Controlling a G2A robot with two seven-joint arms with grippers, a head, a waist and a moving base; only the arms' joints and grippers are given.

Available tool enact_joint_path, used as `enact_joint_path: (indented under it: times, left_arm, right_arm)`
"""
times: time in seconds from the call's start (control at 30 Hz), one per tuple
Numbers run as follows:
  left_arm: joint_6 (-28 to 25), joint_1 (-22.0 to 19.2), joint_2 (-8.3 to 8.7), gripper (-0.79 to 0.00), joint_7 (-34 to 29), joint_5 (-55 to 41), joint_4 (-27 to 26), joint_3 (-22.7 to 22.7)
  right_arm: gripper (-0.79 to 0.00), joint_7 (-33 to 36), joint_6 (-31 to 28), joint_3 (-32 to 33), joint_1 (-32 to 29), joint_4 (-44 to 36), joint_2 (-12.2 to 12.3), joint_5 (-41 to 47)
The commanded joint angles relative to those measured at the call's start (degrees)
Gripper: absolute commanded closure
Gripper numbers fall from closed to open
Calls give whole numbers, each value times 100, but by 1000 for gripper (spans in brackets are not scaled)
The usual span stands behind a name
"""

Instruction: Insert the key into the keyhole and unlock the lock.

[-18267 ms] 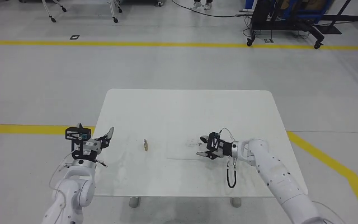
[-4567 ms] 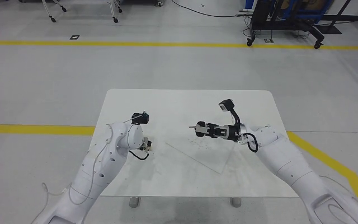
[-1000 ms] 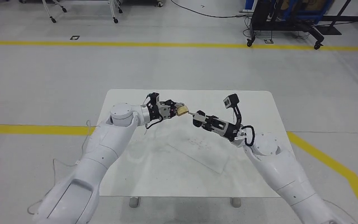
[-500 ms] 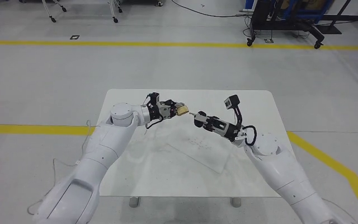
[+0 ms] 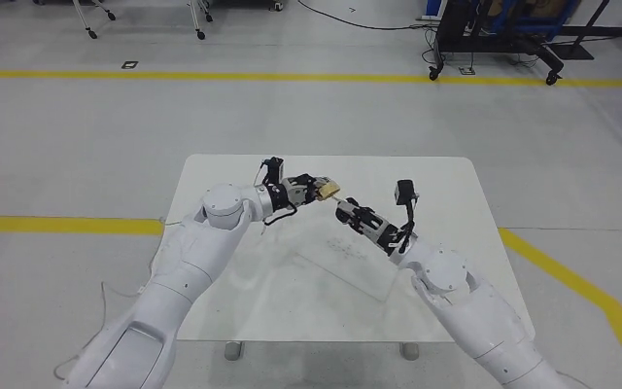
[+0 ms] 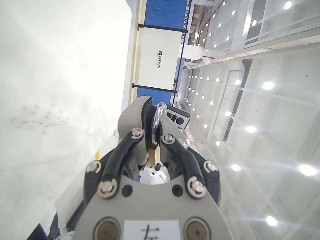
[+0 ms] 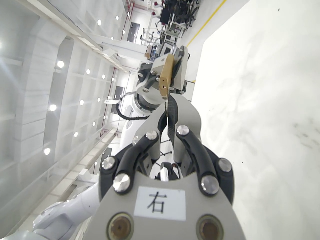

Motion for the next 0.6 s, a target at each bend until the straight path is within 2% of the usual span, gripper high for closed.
enact_joint_path:
  times: [0.0,0.17,0.57]
  left_arm:
    - [-51,82,-3,0,198,-150,-50,-97]
    - [93,182,-5,0,529,-4,-210,-123]
    - [216,239,-2,0,430,177,-328,-183]
  right_arm:
    - [0,-235,-18,0,-88,-113,-18,-21]
    - [0,-697,96,-191,-197,-243,-105,-129]
    - [0,-1066,357,-212,1,73,-259,-51]
